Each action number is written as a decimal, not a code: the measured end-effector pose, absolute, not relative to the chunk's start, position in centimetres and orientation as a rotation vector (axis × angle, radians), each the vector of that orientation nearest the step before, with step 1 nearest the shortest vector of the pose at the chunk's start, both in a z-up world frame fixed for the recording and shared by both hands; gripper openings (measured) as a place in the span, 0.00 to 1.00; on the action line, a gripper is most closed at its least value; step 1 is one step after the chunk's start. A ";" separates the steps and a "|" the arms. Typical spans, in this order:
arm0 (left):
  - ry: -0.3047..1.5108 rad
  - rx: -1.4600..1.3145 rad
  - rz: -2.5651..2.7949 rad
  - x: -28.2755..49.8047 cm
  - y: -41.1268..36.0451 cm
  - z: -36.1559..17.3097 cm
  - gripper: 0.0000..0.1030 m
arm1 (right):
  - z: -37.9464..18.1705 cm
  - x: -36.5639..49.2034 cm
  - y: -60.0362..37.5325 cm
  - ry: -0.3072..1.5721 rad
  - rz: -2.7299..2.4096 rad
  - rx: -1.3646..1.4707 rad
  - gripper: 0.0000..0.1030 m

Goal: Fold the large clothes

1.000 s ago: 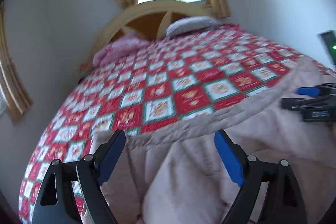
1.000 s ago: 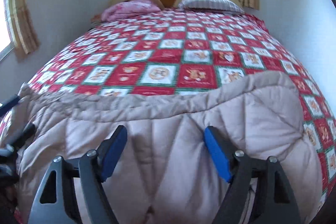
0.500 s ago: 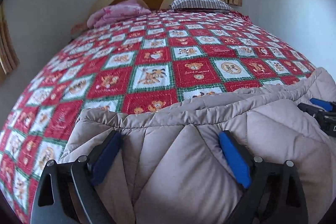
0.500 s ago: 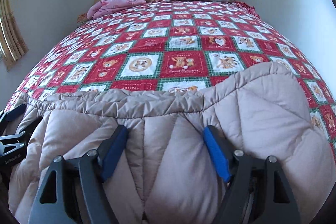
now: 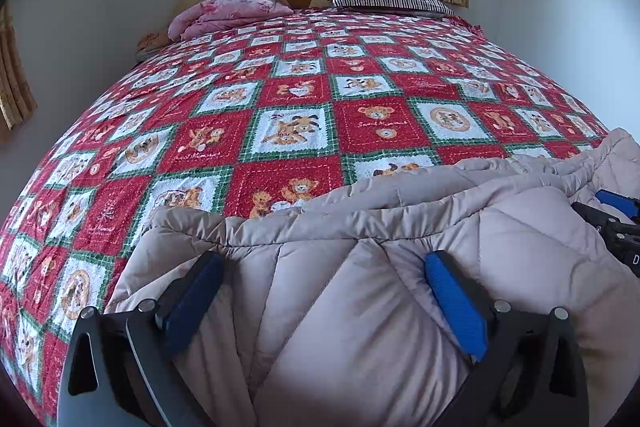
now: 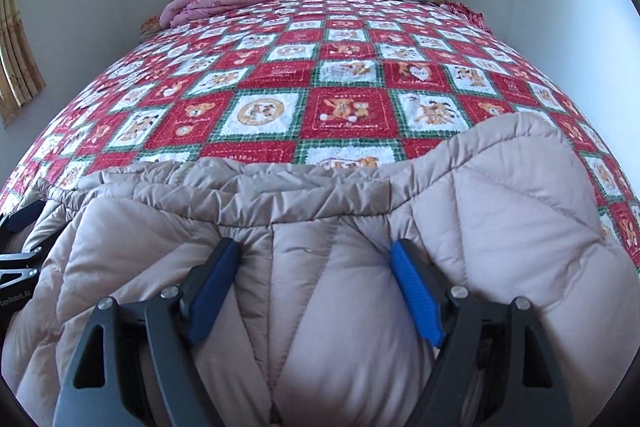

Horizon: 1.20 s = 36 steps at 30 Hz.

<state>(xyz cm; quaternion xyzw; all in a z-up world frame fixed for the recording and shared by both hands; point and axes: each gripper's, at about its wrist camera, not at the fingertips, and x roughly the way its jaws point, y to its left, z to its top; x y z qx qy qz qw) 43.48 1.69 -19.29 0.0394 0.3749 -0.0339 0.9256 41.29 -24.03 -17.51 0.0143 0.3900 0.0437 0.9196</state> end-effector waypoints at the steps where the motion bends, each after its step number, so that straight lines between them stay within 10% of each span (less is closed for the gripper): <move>1: 0.769 0.081 -0.067 43.5 1.7 -19.4 0.99 | -17.6 41.3 -23.9 0.803 0.086 0.023 0.79; 13: 0.765 0.100 -0.049 43.6 1.4 -19.6 0.99 | -11.3 36.4 -19.9 0.674 0.077 0.077 0.81; 36: 0.728 0.045 -0.048 40.8 2.2 -16.7 0.99 | -18.5 38.7 -17.5 0.779 0.058 0.001 0.88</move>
